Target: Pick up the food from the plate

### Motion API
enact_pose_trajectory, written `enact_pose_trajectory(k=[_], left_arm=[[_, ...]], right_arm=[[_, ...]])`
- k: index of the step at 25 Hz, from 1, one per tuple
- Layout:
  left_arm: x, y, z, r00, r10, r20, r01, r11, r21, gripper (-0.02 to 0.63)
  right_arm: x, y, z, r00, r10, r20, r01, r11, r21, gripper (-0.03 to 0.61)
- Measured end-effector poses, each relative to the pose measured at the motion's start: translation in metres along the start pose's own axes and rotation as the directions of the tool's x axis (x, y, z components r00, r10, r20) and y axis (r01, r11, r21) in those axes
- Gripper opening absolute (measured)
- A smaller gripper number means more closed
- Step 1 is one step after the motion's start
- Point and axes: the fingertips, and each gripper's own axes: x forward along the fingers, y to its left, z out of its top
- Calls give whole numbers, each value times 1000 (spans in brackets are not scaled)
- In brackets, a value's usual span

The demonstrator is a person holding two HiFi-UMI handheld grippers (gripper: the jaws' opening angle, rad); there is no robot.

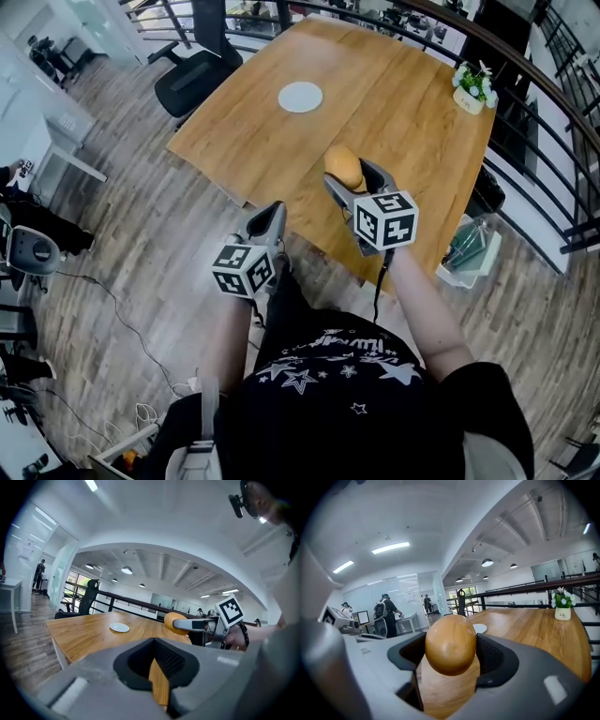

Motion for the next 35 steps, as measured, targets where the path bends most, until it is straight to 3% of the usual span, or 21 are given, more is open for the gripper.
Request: enact_pose_trajectory(k=[11,23,27,35], left_arm=[[-38,-20,-16,995,99,34,-97,995,-37,2],[-70,-20,-26,994,111,20,-110,993,-40,2],[-107,-15,-33,991,133,14,-133,991,-23,2],[-178,-11,-52,988,152,13,-150,985,-79,2]], right_arm=[[-34,14,-20,996,84,-23,-84,996,-13,334],[-53,28,-44,994,90,-61,-91,996,-4,334],[-66,52,-56,994,81,-73,-82,997,-10,334],[-89,111,-73,992,89,-85,-88,996,10,334]])
